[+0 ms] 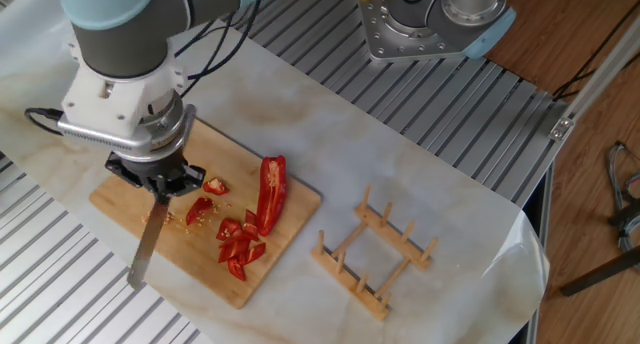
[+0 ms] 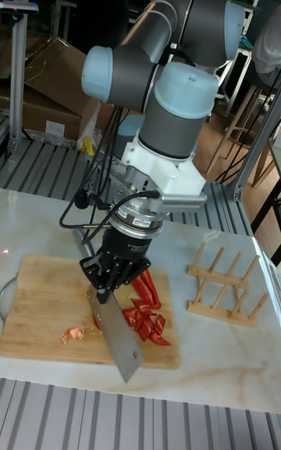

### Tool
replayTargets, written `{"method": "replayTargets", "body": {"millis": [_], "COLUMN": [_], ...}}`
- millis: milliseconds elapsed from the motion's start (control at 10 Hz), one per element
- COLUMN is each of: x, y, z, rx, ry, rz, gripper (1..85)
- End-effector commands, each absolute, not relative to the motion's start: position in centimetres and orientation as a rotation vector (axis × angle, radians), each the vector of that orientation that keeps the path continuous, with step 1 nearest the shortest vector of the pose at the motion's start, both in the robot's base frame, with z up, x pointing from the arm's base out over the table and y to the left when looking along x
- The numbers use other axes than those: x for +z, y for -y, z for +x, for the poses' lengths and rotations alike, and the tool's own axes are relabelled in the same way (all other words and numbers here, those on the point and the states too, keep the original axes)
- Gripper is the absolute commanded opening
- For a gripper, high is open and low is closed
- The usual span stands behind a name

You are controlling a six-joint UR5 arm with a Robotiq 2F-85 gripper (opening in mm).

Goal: Chop the chili peppers

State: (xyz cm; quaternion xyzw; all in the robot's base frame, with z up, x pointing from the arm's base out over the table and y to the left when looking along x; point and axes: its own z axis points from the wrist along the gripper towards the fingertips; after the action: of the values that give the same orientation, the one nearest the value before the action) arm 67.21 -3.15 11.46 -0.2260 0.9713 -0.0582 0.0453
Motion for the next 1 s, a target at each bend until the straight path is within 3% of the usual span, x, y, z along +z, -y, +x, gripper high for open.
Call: {"method": "replayTargets", "body": {"millis": [0,500,900], "x": [12.0,10.6,10.9], "y": [3.0,4.4,3.0], "z": [67.3,69.0,72.4], "rx": [-0.169,-0.194,-0.070], "ry": [-2.998,-2.985,-2.851], "rz": [-0.451,0.033,0.224], "gripper": [1.3,1.3,1.3]}}
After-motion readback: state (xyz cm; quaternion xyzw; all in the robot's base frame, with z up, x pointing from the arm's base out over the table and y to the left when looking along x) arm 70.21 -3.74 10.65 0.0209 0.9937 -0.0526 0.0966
